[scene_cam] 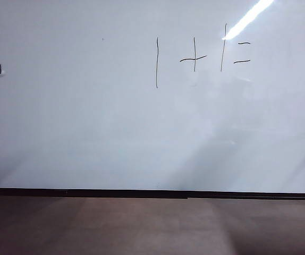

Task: Reach to the right to find the marker pen, pick it up, and write the answer to the math problem on the whiteboard.

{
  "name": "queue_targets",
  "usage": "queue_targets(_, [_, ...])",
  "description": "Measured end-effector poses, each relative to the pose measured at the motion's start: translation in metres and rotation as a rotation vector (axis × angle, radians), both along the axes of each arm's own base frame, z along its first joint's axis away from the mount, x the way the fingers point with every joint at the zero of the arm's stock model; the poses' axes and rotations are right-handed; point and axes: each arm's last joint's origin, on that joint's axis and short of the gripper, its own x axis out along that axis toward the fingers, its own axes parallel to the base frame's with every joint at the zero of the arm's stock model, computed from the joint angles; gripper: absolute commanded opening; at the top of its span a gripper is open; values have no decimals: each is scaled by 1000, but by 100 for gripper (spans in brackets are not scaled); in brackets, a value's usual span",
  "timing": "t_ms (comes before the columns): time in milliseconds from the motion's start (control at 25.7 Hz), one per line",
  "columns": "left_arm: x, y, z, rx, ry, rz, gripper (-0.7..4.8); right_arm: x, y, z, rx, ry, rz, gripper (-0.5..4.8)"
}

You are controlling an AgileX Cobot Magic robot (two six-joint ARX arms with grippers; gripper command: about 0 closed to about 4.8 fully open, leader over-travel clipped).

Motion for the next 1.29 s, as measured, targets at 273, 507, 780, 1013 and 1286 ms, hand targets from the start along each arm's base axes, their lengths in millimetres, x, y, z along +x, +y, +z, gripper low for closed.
queue_targets(273, [0,-1,0,0,0,-8,-5,-1,-2,11,50,-112,-55,-6])
queue_targets(507, [0,-1,0,0,0,-8,-5,-21,-5,76,149,-372,-174,-6])
queue_targets(780, [0,-1,0,0,0,-9,-5,-34,-8,166,164,-558,-294,-6])
queue_targets(1013, [-1,-2,0,0,1,-21,-4,22,-20,196,27,-426,-401,-6])
queue_targets(1286, [-1,-2,0,0,0,-23,-5,83,-61,194,-37,-335,-288,-5])
